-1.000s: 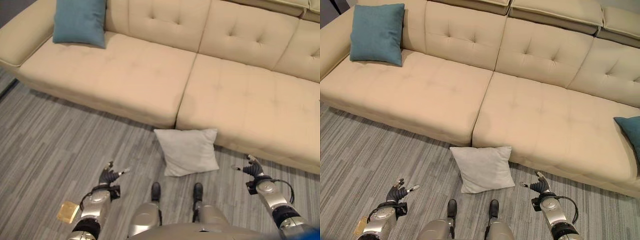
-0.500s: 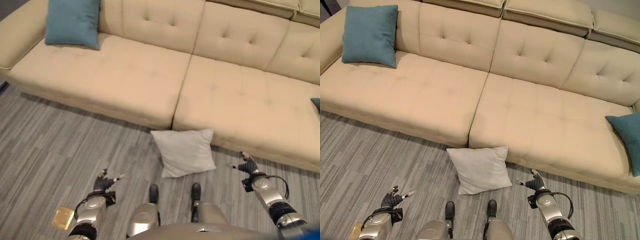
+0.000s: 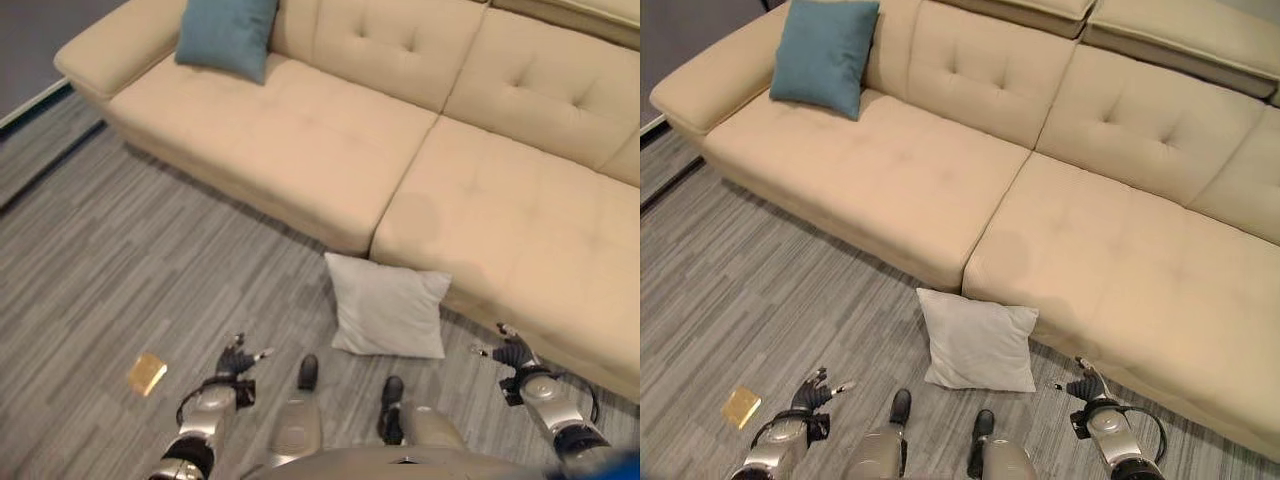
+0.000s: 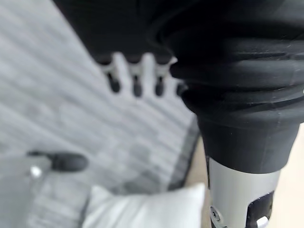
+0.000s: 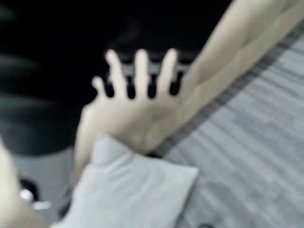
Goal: Pick up all the scattered cushions and arrange them neatly on the sofa.
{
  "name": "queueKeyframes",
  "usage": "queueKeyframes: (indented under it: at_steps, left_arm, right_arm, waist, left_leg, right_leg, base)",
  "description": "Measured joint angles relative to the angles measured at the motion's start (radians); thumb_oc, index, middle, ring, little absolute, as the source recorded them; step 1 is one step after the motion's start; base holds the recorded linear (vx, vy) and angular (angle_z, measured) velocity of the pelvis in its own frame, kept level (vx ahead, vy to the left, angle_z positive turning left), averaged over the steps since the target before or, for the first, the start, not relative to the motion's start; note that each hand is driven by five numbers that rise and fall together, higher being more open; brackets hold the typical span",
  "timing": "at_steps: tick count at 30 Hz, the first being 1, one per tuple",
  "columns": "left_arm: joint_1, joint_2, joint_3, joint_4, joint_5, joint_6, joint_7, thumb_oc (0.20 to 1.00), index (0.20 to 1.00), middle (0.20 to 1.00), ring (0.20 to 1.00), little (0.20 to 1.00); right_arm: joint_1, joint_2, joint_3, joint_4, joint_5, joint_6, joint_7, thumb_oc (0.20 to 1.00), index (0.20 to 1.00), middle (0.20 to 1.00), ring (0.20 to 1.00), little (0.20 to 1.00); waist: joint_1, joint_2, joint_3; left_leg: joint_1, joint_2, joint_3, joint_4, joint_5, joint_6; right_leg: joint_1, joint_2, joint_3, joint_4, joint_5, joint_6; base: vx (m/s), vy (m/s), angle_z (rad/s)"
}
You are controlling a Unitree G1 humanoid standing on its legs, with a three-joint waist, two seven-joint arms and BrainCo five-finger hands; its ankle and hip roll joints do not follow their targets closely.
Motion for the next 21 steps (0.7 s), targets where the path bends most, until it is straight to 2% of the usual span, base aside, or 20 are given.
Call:
queueKeyframes:
  at_steps: [1, 2, 3, 6, 7, 9, 11, 15, 16, 18, 20, 21]
  left_arm:
    - [-0.018, -0.002, -0.008, -0.001, 0.009, 0.000, -0.001, 1.000, 1.000, 1.000, 1.000, 1.000]
    - [-0.032, -0.002, -0.008, 0.000, 0.022, 0.000, -0.001, 1.000, 1.000, 1.000, 1.000, 1.000]
    - [-0.012, 0.000, 0.008, 0.001, 0.027, 0.002, 0.001, 1.000, 1.000, 1.000, 1.000, 1.000]
    - [0.036, 0.003, 0.026, 0.005, 0.027, 0.003, 0.002, 1.000, 1.000, 1.000, 1.000, 1.000]
    - [0.040, 0.003, 0.043, 0.006, 0.027, 0.005, 0.002, 1.000, 1.000, 1.000, 1.000, 1.000]
    - [0.041, 0.017, 0.044, 0.006, 0.027, 0.009, 0.002, 1.000, 1.000, 1.000, 1.000, 1.000]
    - [0.046, 0.030, 0.073, 0.005, 0.026, 0.013, 0.001, 1.000, 1.000, 1.000, 1.000, 1.000]
    - [0.002, 0.046, 0.098, 0.006, 0.026, 0.012, 0.006, 1.000, 1.000, 1.000, 1.000, 1.000]
    - [-0.004, 0.047, 0.101, 0.006, 0.026, 0.012, 0.008, 1.000, 1.000, 1.000, 1.000, 1.000]
    - [-0.005, 0.050, 0.111, 0.009, 0.025, 0.013, 0.009, 1.000, 1.000, 1.000, 1.000, 1.000]
    - [0.022, 0.048, 0.114, 0.011, 0.025, 0.013, 0.008, 1.000, 1.000, 1.000, 1.000, 1.000]
    - [0.032, 0.047, 0.114, 0.010, 0.025, 0.012, 0.008, 1.000, 1.000, 1.000, 1.000, 1.000]
  right_arm:
    - [-0.001, 0.001, -0.001, 0.000, 0.008, 0.000, -0.001, 1.000, 1.000, 1.000, 1.000, 1.000]
    - [-0.005, 0.001, 0.002, -0.003, 0.009, 0.000, -0.001, 1.000, 1.000, 1.000, 1.000, 1.000]
    - [-0.026, 0.002, 0.007, -0.009, 0.008, -0.001, 0.001, 1.000, 1.000, 1.000, 1.000, 1.000]
    - [-0.056, 0.010, 0.006, -0.028, 0.008, -0.011, -0.002, 1.000, 1.000, 1.000, 1.000, 1.000]
    - [-0.068, 0.024, 0.007, -0.028, 0.008, -0.010, -0.001, 1.000, 1.000, 1.000, 1.000, 1.000]
    - [-0.071, 0.044, 0.014, -0.026, 0.006, -0.002, 0.001, 1.000, 1.000, 1.000, 1.000, 1.000]
    - [-0.071, 0.060, 0.019, -0.026, 0.006, 0.000, 0.002, 1.000, 1.000, 1.000, 1.000, 1.000]
    - [-0.073, 0.063, 0.046, -0.026, 0.006, 0.000, 0.004, 1.000, 1.000, 1.000, 1.000, 1.000]
    - [-0.078, 0.064, 0.050, -0.027, 0.006, -0.001, 0.006, 1.000, 1.000, 1.000, 1.000, 1.000]
    - [-0.084, 0.064, 0.051, -0.032, 0.005, 0.000, 0.008, 1.000, 1.000, 1.000, 1.000, 1.000]
    - [-0.076, 0.064, 0.051, -0.048, 0.000, -0.001, 0.010, 1.000, 1.000, 1.000, 1.000, 1.000]
    - [-0.069, 0.064, 0.051, -0.045, -0.003, 0.000, 0.012, 1.000, 1.000, 1.000, 1.000, 1.000]
  waist:
    - [-0.004, -0.010, 0.003]
    - [-0.014, -0.031, 0.012]
    - [0.003, -0.040, 0.014]
    - [0.005, -0.049, 0.019]
    - [0.004, -0.061, 0.025]
    - [0.012, -0.088, 0.035]
    - [0.018, -0.115, 0.032]
    - [0.022, -0.118, 0.032]
    - [0.023, -0.108, 0.034]
    - [0.024, -0.098, 0.035]
    - [0.013, -0.087, 0.038]
    - [0.010, -0.095, 0.033]
  left_leg:
    - [-0.016, 0.001, 0.053, 0.018, -0.032, 0.015]
    - [-0.019, -0.015, 0.094, 0.023, -0.032, 0.009]
    - [0.021, -0.045, 0.100, 0.013, -0.032, 0.008]
    - [0.093, -0.084, 0.087, 0.005, -0.042, 0.021]
    - [0.099, -0.093, 0.093, 0.017, -0.044, 0.017]
    - [0.123, -0.104, 0.130, 0.017, -0.054, 0.037]
    - [0.147, -0.110, 0.184, 0.018, -0.070, 0.058]
    - [0.161, -0.127, 0.192, 0.007, -0.087, 0.069]
    - [0.171, -0.126, 0.190, -0.010, -0.078, 0.079]
    - [0.181, -0.125, 0.188, -0.025, -0.077, 0.082]
    - [0.198, -0.121, 0.174, -0.032, -0.077, 0.082]
    - [0.211, -0.129, 0.165, -0.039, -0.076, 0.080]
  right_leg:
    - [0.002, -0.016, -0.029, -0.005, 0.000, -0.002]
    - [0.002, -0.029, -0.026, -0.011, -0.002, 0.005]
    - [0.005, -0.032, 0.001, -0.024, 0.010, 0.014]
    - [0.005, -0.018, 0.061, -0.013, 0.020, 0.018]
    - [0.005, -0.019, 0.087, -0.016, 0.029, 0.032]
    - [0.004, -0.020, 0.130, -0.020, 0.052, 0.038]
    - [0.007, -0.030, 0.183, -0.023, 0.068, 0.064]
    - [0.000, -0.048, 0.208, -0.029, 0.078, 0.092]
    - [-0.005, -0.049, 0.225, -0.042, 0.087, 0.107]
    - [-0.030, -0.070, 0.252, -0.100, 0.125, 0.163]
    - [-0.027, -0.086, 0.263, -0.180, 0.164, 0.198]
    - [-0.025, -0.102, 0.262, -0.209, 0.189, 0.199]
  base:
    - [0.15, 0.135, 0.83]
    - [0.13, 0.183, 0.27]
    - [0.10, 0.197, -0.22]
    - [0.07, 0.170, -0.64]
    - [0.14, 0.269, -0.64]
    - [0.11, 0.180, -0.66]
    - [0.08, 0.080, -0.69]
    - [0.11, 0.021, -0.14]
    - [0.13, -0.007, 0.01]
    - [0.23, -0.047, 0.00]
    - [0.18, -0.092, 0.21]
    - [0.14, -0.106, 0.46]
